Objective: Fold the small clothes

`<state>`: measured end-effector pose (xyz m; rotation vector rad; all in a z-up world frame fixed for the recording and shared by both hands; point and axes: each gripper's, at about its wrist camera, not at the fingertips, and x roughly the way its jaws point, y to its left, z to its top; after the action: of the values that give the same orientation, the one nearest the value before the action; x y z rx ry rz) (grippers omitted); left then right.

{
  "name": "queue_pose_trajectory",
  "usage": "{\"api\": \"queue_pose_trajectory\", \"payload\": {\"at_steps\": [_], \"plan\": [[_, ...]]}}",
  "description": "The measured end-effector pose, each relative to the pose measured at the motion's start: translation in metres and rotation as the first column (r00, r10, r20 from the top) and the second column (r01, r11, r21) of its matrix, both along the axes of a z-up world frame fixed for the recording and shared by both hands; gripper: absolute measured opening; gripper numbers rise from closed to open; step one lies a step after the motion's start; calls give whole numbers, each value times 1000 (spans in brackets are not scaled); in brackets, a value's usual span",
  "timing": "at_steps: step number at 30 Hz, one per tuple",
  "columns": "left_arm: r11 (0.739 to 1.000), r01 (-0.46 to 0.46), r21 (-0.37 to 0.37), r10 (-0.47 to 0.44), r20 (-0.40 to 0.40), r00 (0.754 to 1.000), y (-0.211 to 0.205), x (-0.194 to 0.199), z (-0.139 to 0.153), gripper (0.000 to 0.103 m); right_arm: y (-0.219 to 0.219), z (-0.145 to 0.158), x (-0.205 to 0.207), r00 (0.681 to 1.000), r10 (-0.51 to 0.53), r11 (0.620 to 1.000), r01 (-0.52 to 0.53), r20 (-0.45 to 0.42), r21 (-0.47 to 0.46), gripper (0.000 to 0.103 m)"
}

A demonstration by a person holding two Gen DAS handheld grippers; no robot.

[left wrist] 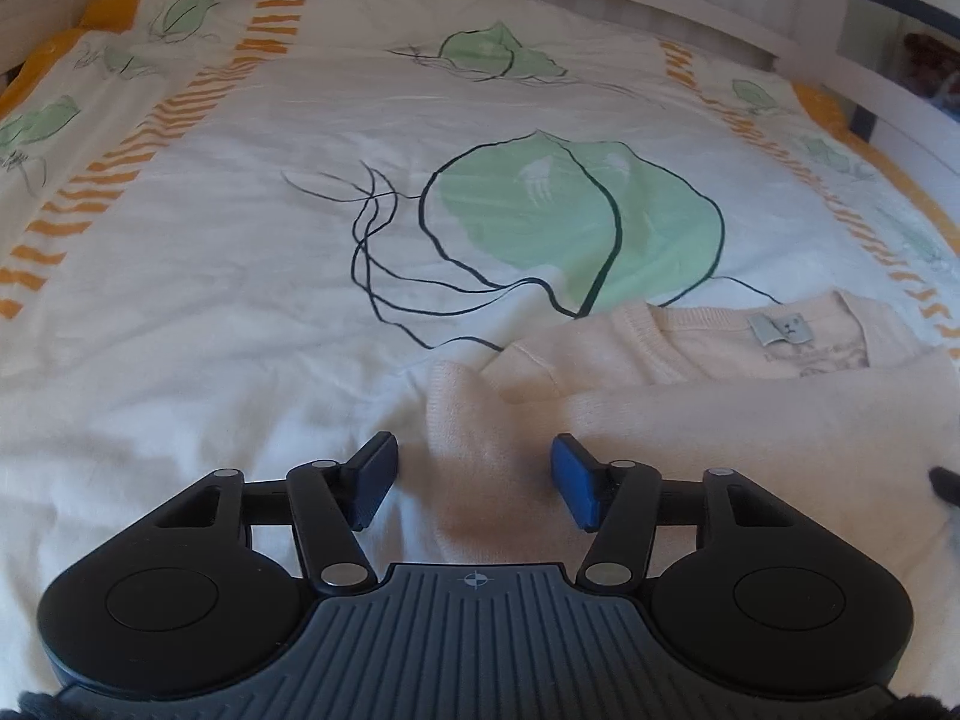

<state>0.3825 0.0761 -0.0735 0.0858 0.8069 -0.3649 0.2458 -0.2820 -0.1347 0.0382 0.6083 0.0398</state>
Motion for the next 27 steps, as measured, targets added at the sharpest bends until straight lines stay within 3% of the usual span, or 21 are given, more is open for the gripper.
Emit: {"api": "queue_pose_trajectory", "payload": {"at_steps": [4, 5, 6, 7, 11, 15, 20, 24, 27], "plan": [[999, -36, 0, 36, 33, 999, -3, -2, 1, 53, 0, 0, 0, 1000, 0, 1000, 0, 0, 0, 103], [999, -48, -5, 48, 39, 998, -2, -3, 1, 41, 0, 0, 0, 1000, 0, 1000, 0, 0, 0, 103], [999, -49, -14, 50, 42, 998, -2, -4, 1, 19, 0, 0, 0, 1000, 0, 1000, 0, 0, 0, 103], [999, -46, -17, 46, 46, 998, -3, -6, 1, 12, 0, 0, 0, 1000, 0, 1000, 0, 0, 0, 103], [1000, -27, 8, 25, 134, 991, -10, -28, 7, 10, 0, 0, 0, 1000, 0, 1000, 0, 0, 0, 103], [998, -63, -15, 65, 229, 971, -10, -60, 14, 10, 0, 0, 0, 1000, 0, 1000, 0, 0, 0, 103], [969, -218, 111, 198, 170, 965, 0, -40, -8, 8, 0, 0, 0, 1000, 0, 1000, 0, 0, -1, 103], [955, -286, 78, 272, 156, 950, 12, -28, -10, 9, 0, 0, 0, 1000, 0, 1000, 0, 0, -1, 103], [956, -285, 74, 272, 153, 950, 11, -28, 0, 9, 0, 0, 0, 1000, 0, 1000, 0, 0, 0, 103]]}}
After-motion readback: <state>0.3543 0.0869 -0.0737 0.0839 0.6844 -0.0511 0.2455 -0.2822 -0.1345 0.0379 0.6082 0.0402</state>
